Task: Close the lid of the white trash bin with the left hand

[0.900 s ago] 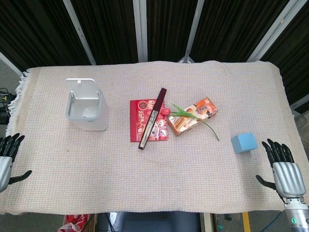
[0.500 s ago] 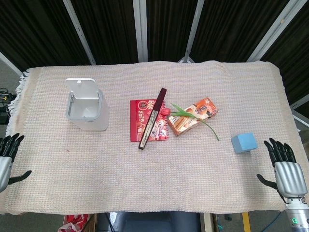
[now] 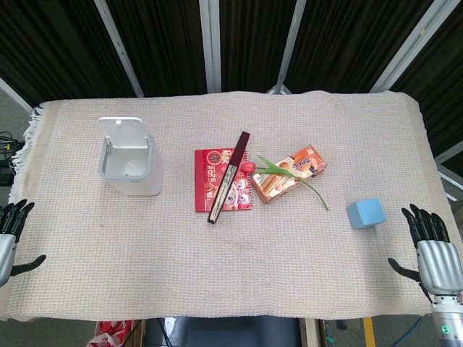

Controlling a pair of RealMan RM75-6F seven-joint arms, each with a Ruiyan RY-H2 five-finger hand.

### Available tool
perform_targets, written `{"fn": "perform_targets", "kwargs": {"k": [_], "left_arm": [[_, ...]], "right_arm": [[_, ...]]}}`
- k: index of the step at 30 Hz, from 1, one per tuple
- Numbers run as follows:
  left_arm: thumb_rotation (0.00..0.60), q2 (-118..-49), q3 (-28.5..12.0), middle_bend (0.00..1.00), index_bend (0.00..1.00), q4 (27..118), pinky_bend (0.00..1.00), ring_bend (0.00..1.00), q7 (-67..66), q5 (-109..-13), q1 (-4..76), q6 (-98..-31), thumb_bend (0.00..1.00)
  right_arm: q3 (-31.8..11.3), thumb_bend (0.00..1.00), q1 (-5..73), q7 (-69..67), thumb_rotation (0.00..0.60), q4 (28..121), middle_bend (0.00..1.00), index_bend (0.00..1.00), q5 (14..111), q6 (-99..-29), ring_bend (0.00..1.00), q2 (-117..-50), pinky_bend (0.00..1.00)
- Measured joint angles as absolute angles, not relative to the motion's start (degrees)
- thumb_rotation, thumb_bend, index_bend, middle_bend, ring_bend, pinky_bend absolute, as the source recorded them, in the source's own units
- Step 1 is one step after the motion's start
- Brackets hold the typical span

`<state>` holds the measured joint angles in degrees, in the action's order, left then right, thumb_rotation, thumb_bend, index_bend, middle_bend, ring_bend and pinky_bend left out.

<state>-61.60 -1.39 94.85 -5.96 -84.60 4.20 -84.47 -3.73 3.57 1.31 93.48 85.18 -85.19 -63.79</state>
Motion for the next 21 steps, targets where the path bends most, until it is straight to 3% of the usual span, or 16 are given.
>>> {"fn": "perform_targets", "kwargs": {"k": [2,4,6,8,10,16,21], "left_arm": [[0.600,-61.51,-1.70,0.00,0.00,95.07,0.07,0.00,-6.67,-84.45,4.28,-84.67,0.16],[0.600,-61.36,-2.46,0.06,0.00,95.61,0.22,0.05,-7.54,-84.02,4.51,-84.97,0.22],[0.600,-61.28,-3.78,0.23,0.00,96.14,0.37,0.21,-8.18,-83.41,5.01,-85.37,0.27],[0.600,-61.27,-5.35,0.47,0.00,96.41,0.51,0.43,-9.16,-82.81,5.80,-85.63,0.33],[0.600,-61.28,-7.44,0.66,0.00,96.72,0.63,0.58,-10.41,-81.93,7.33,-85.54,0.38],[0.600,-60.85,-11.62,0.90,0.00,98.25,0.81,0.79,-14.61,-76.97,13.30,-79.14,0.53],[0.600,-59.81,-15.50,0.99,0.00,100.91,0.87,0.87,-18.40,-66.84,19.53,-70.02,0.67]], "right_arm": [[-3.89,0.19,3.55,1.35,0.600,93.20,0.00,0.00,85.27,-85.53,0.00,-63.99,0.00],[-3.96,0.19,3.54,1.11,0.600,93.21,0.00,0.00,85.06,-85.44,0.00,-64.08,0.00],[-4.06,0.19,3.55,0.95,0.600,93.21,0.00,0.00,84.74,-85.29,0.00,-64.10,0.00],[-4.29,0.19,3.59,0.70,0.600,93.25,0.00,0.00,84.31,-85.17,0.00,-64.13,0.00],[-4.49,0.19,3.64,0.50,0.600,93.28,0.00,0.00,83.98,-85.04,0.00,-64.17,0.00],[-4.75,0.19,3.83,0.37,0.600,93.60,0.00,0.00,83.55,-84.68,0.00,-64.31,0.00],[-4.78,0.19,3.95,0.16,0.600,93.79,0.00,0.00,83.23,-84.23,0.00,-64.39,0.00]]}}
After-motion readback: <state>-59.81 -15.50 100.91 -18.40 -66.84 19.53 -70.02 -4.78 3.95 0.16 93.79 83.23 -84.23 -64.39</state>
